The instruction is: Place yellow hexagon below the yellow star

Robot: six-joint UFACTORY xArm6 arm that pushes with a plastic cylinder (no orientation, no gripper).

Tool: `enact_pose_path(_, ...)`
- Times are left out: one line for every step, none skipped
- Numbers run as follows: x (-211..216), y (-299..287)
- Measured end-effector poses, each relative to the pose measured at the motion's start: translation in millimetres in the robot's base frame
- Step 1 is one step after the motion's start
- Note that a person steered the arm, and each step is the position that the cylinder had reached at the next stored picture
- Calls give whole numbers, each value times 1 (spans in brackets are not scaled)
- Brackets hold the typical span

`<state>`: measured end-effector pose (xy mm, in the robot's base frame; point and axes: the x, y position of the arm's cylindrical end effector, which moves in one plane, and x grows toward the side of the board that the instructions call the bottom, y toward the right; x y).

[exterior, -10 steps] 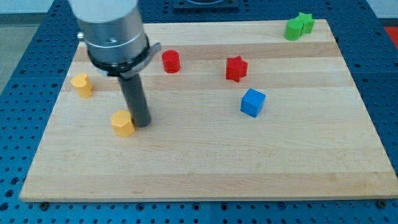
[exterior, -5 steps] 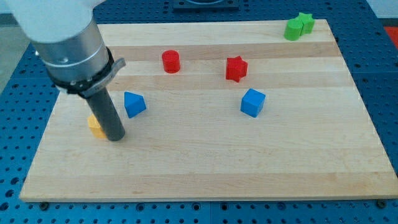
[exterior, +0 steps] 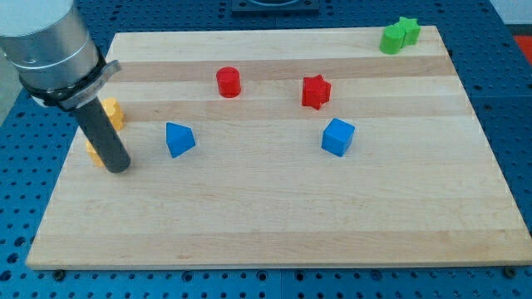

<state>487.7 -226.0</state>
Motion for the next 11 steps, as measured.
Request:
enact_pose_path(0,-12)
enact_pose_path(-3,-13)
enact_pose_path(-9,-15)
enact_pose_path(-11,-16)
enact_pose_path(-12,-24)
enact_pose_path(-1,-39)
enact_pose_path(-2,-44)
enact_pose_path(-9,-44)
enact_pose_path(-18,-44)
enact_pose_path(-26,-44)
enact_pose_path(-21,-44)
